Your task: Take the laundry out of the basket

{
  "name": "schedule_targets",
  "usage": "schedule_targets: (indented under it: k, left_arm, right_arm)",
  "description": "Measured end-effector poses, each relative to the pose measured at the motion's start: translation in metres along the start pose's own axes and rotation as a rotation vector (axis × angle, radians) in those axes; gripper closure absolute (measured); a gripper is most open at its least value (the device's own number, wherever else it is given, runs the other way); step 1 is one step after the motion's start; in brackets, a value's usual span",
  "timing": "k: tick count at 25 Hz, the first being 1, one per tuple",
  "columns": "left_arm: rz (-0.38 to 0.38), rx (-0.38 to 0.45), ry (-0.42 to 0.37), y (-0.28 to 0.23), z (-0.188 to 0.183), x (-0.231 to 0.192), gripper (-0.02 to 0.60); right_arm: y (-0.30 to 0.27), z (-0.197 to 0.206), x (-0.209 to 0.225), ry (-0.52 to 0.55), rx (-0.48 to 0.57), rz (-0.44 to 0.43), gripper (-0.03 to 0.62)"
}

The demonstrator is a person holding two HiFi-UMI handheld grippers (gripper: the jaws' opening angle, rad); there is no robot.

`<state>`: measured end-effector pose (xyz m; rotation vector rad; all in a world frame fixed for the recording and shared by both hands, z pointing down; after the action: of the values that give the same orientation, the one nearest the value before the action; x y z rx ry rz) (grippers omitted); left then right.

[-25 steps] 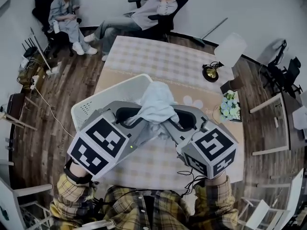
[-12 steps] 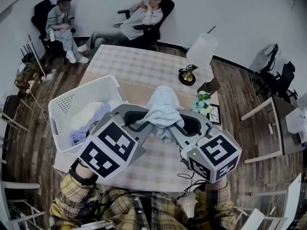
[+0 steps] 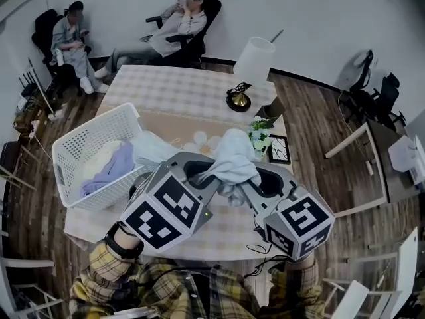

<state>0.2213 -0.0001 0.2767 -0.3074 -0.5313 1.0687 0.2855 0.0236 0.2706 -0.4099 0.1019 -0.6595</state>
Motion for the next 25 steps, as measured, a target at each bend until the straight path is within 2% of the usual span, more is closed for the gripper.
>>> schedule_targets:
  k: [13, 21, 25]
  left_arm:
    - [0.134, -0.034, -0.003, -0.045, 0.009, 0.061, 0.514]
    - [0.2, -0.099, 0.015, -0.068, 0.035, 0.084, 0.512]
    - [0.201, -0.138, 0.024, -0.078, 0.056, 0.089, 0.499]
  right_arm:
    - [0.037, 0.066, 0.016, -0.131, -0.05, 0.06, 0.507]
    - [0.037, 0.108, 0.018, -0.211, -0.111, 0.051, 0.506]
    - [0.028, 0.13, 0.017, -0.249, -0.14, 0.039, 0.505]
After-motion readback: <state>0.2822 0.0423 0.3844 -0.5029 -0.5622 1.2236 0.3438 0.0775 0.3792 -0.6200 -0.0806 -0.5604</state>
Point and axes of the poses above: the fingertips, and each gripper's own axes: y backward along the fingers, x to its right, z out of its underside, the point moved 3 cm from there along y, backward along the fingers, and after that the axes turned 15 degrees about -z, right-handed, at the moved point
